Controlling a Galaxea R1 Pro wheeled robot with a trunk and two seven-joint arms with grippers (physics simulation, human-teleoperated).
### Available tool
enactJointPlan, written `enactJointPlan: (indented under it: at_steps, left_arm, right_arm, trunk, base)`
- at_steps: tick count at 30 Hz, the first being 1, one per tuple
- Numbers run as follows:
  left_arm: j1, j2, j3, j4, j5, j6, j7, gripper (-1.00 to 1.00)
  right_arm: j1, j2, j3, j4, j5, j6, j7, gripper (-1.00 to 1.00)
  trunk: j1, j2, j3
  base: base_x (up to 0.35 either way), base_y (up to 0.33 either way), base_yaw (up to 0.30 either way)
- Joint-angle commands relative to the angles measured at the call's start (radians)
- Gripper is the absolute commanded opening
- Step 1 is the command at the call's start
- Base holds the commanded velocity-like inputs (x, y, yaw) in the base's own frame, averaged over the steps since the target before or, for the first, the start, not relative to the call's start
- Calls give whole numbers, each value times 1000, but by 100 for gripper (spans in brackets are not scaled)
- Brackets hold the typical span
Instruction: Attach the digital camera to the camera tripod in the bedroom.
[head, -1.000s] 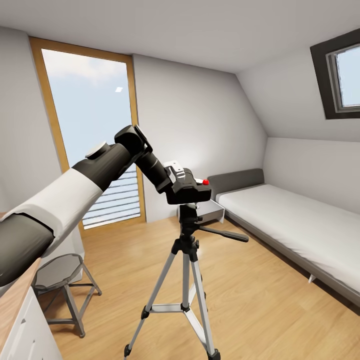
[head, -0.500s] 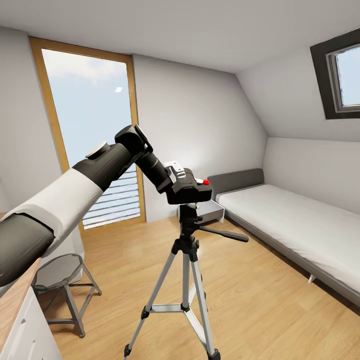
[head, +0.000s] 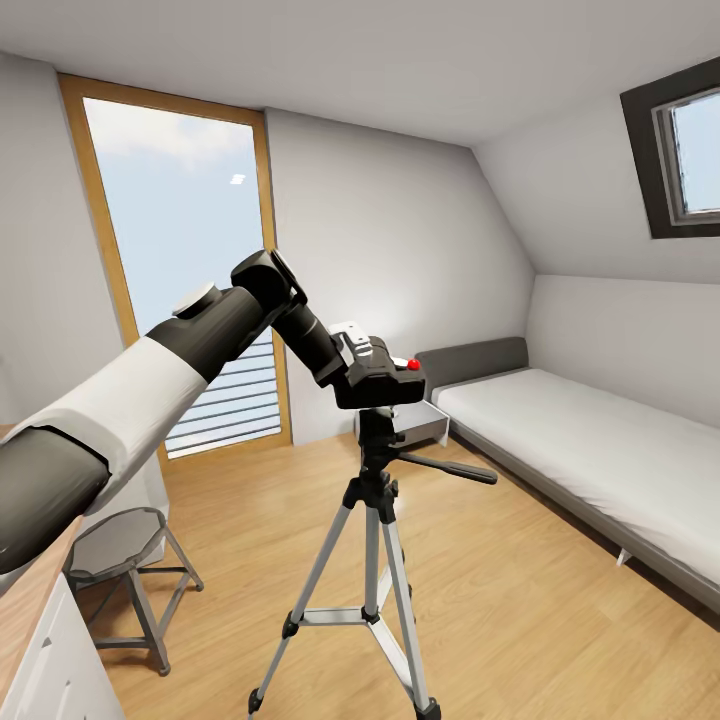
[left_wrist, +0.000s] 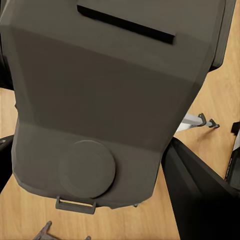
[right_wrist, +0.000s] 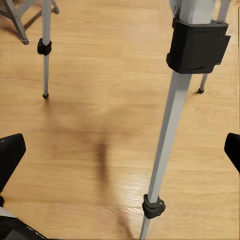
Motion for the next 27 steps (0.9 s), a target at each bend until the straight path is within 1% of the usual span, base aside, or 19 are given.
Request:
enactJointPlan:
  at_steps: [1,2,3,7,9,12,13,14,17,22,27]
  left_arm:
    - [0,1,-1,-1,-9,11,-9,-100]
    - [0,0,-1,-1,-9,11,-9,-100]
    - [0,1,-1,-1,-9,11,-9,-100]
    - [0,1,-1,-1,-9,11,-9,-100]
    - [0,1,-1,-1,-9,11,-9,-100]
    - [0,1,-1,0,-9,11,-9,-100]
    - [0,1,-1,0,-9,11,-9,-100]
    - [0,1,-1,-1,-9,11,-9,-100]
    - [0,0,-1,-1,-9,11,-9,-100]
    - [0,1,-1,0,-9,11,-9,-100]
    - [0,1,-1,0,-9,11,-9,-100]
  right_arm:
    - [1,-2,0,-1,7,-15,0,100]
    - [1,-3,0,-1,6,-29,1,100]
    - [2,-11,1,-1,6,-71,3,100]
    - [2,-22,1,-1,6,-115,5,100]
    - [2,-36,1,-1,5,-146,8,100]
    - [2,-47,1,0,4,-170,9,100]
    - [2,-53,1,2,4,-189,9,100]
    - [2,-61,1,8,4,-231,10,100]
    - [2,-67,1,11,3,-263,9,100]
    - [2,-71,0,11,3,-283,8,100]
    - [2,-72,-1,-3,3,-286,7,100]
  trunk:
    - [0,-1,0]
    - [0,-1,0]
    - [0,-1,0]
    - [0,-1,0]
    - [0,-1,0]
    - [0,-1,0]
    - [0,-1,0]
    - [0,-1,0]
    - [0,-1,0]
    - [0,-1,0]
    - [0,-1,0]
  base:
    - [0,0,0]
    - [0,0,0]
    - [0,0,0]
    - [0,0,0]
    - [0,0,0]
    - [0,0,0]
    - [0,0,0]
    - [0,0,0]
    - [0,0,0]
    - [0,0,0]
    - [0,0,0]
